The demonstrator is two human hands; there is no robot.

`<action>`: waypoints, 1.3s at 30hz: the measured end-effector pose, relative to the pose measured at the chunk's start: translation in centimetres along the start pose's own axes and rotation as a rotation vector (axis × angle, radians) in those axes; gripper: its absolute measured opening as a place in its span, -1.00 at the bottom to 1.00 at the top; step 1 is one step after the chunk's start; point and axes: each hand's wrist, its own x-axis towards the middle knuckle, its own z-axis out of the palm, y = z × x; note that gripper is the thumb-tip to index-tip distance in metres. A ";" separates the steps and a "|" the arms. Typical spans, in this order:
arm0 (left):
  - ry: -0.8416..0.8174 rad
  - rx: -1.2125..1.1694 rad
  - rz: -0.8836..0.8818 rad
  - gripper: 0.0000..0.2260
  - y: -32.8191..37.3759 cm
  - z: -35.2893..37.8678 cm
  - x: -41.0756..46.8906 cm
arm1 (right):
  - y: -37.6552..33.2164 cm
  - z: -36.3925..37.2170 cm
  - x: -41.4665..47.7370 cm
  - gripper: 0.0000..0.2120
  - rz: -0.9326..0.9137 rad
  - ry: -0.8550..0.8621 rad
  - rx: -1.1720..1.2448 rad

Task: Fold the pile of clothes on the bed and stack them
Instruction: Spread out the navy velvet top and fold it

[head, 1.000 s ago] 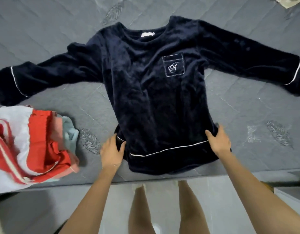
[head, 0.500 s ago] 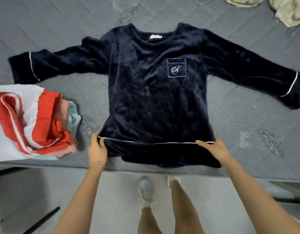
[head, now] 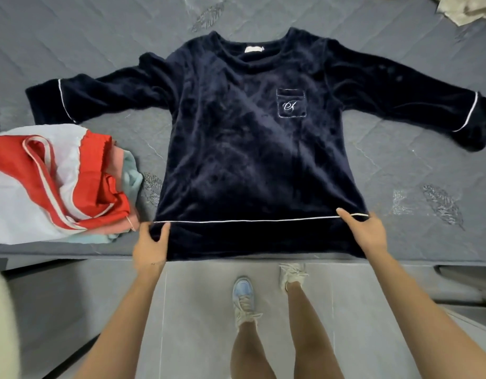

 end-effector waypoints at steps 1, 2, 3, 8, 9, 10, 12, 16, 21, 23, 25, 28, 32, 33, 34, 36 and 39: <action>-0.052 0.084 -0.004 -0.62 -0.2 0.4 0.2 | 0.4 0.4 0.4 -0.52 0.009 -0.046 -0.017; -0.088 0.141 -0.008 -0.57 -0.2 0.7 0.3 | 0.9 0.7 0.8 -0.52 0.021 -0.110 -0.005; -0.100 0.188 -0.011 -0.53 -0.2 1.0 0.5 | 1.4 1.0 1.1 -0.50 0.028 -0.178 0.009; -0.019 0.421 0.098 -0.34 -0.5 2.7 -0.2 | 3.5 1.8 2.1 -0.46 0.041 -0.174 -0.176; -0.022 0.464 0.177 -0.33 -0.6 3.0 -0.4 | 3.6 1.7 2.1 -0.52 0.065 -0.149 -0.229; -0.059 0.516 0.253 -0.35 -0.7 3.3 -0.5 | 3.6 1.6 2.2 -0.55 0.084 -0.138 -0.270; -0.162 0.631 0.315 -0.41 -0.2 4.2 -0.9 | 3.1 1.5 2.3 -0.51 0.091 -0.136 -0.373; -0.121 0.661 0.467 -0.44 3.4 6.5 -2.1 | 0.6 2.0 2.0 -0.12 -0.172 -0.023 -0.523; -0.099 0.689 0.728 -0.41 12.6 10.8 -3.3 | -4.2 1.2 4.5 -0.19 -0.481 0.058 -0.516; -0.103 0.762 0.753 -0.38 16.6 12.6 -3.8 | -5.9 0.1 6.3 -0.23 -0.499 0.047 -0.531; -0.114 0.804 0.770 -0.36 20.3 14.6 -4.2 | -7.3 -1.6 8.4 -0.24 -0.511 0.056 -0.547; -0.137 0.805 0.795 -0.36 25.8 17.9 -4.9 | -8.7 -4.7 12.0 -0.23 -0.517 0.069 -0.554; -0.159 0.767 0.849 -0.36 32.7 23.9 -5.7 | -9.6 -9.6 18.2 -0.23 -0.483 0.069 -0.545; -0.160 0.758 0.869 -0.36 34.2 25.4 -5.9 | -9.7 -10.7 19.8 -0.23 -0.471 0.061 -0.536; -0.164 0.753 0.890 -0.36 35.6 26.9 -6.2 | -9.7 -11.8 21.4 -0.23 -0.458 0.052 -0.529; -0.197 0.759 0.916 -0.36 38.0 29.6 -7.0 | -9.6 -13.7 24.3 -0.24 -0.417 0.041 -0.529; -0.242 0.823 0.906 -0.37 40.8 33.1 -7.9 | -9.1 -16.0 27.9 -0.24 -0.379 0.061 -0.533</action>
